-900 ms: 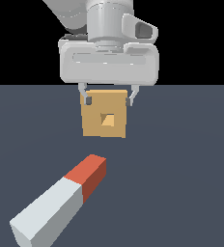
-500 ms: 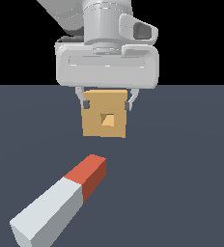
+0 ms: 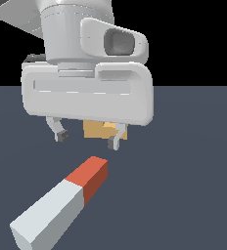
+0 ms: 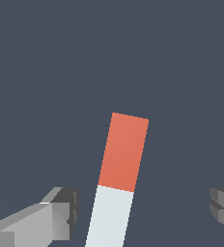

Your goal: Insert the peg into the horizontal hole in a box.

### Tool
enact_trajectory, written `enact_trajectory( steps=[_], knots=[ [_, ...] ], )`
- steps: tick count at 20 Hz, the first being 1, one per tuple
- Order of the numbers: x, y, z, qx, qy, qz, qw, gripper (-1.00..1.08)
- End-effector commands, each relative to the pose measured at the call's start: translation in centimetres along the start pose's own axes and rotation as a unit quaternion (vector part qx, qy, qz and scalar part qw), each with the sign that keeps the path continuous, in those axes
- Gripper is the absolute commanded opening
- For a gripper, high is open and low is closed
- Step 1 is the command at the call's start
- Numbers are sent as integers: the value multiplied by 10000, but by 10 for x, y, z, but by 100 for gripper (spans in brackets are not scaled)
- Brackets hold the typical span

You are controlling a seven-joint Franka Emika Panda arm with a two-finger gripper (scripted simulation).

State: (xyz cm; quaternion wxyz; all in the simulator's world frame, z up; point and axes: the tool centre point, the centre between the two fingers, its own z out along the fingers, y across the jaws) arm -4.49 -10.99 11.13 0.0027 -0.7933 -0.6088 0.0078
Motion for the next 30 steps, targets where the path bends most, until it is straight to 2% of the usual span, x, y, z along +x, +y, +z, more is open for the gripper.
enact_trajectory(
  steps=[1, 5, 10, 18, 30],
  knots=[
    [-26, -7, 13, -23, 9, 338, 9994, 100],
    [-55, -17, 29, -49, 24, 722, 9974, 100],
    [-73, -25, 39, -64, 40, 972, 9952, 100],
    [-75, -26, 45, -59, 40, 991, 9951, 100],
    [-75, -26, 90, -63, 50, 1007, 9949, 100]
  ],
)
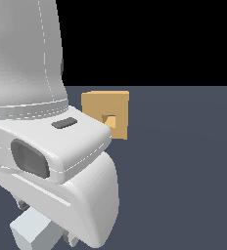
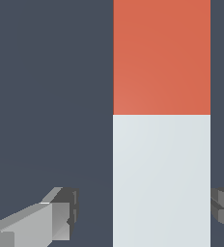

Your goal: Insert the peg into the horizontal hole in a box.

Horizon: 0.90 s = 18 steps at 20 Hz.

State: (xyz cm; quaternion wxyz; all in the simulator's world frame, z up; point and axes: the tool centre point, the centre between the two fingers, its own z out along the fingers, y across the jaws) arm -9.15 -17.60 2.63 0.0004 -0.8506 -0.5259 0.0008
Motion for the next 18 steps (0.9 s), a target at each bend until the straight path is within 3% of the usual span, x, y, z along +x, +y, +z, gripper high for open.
enact_trajectory(
  steps=[1, 3, 4, 18],
  knots=[
    [0, 1, 5, -7, 2, 0, 10000, 100],
    [0, 1, 6, -8, 5, 1, 10000, 100],
    [0, 1, 6, -8, 5, 1, 10000, -100],
    [8, 1, 3, -11, 4, -74, 10000, -100]
  ],
)
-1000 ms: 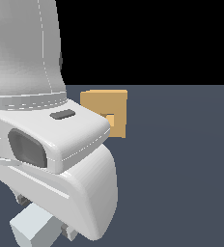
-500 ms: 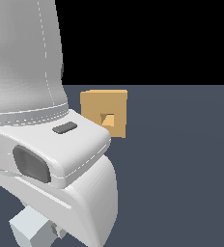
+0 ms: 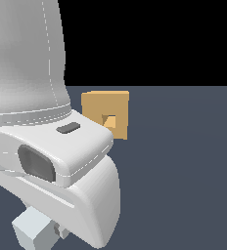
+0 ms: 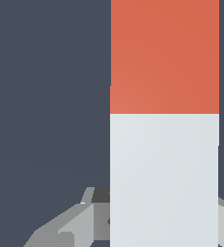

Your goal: Insert the peg into the horizontal hole in a box.

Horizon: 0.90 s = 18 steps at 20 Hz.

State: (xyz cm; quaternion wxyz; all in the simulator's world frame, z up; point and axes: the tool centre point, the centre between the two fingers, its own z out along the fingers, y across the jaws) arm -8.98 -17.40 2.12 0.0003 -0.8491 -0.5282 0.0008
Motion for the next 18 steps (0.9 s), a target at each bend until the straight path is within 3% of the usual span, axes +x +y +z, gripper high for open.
enact_trajectory(
  steps=[1, 8, 13, 18],
  knots=[
    [9, 1, -3, -10, 4, -89, 10000, -100],
    [70, -1, -19, -12, -5, -682, 9977, -100],
    [131, -11, -36, -13, -7, -1289, 9917, -100],
    [167, -20, -46, -11, -3, -1657, 9862, -100]
  ],
)
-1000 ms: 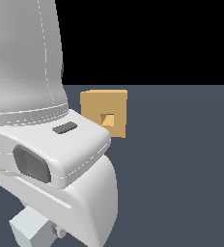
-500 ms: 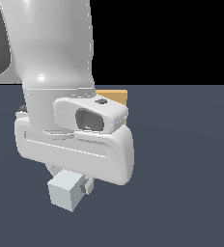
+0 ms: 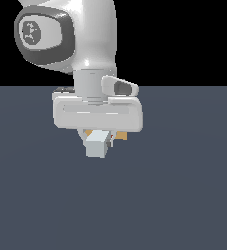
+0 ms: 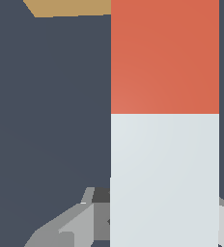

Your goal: Insert the peg into the horizontal hole in a box.

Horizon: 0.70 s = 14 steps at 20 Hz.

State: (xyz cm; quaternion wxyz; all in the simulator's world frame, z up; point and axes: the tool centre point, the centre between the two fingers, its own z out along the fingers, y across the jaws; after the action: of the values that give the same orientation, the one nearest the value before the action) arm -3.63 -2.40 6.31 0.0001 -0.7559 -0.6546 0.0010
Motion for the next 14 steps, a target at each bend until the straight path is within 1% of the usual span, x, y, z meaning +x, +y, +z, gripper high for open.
enact_trajectory(
  steps=[1, 4, 14],
  knots=[
    [13, 1, -5, -9, 0, -134, 9999, -100],
    [19, 1, -6, -8, 4, -188, 9998, -100],
    [18, 1, -6, 0, 6, -202, 9998, -100]
  ],
)
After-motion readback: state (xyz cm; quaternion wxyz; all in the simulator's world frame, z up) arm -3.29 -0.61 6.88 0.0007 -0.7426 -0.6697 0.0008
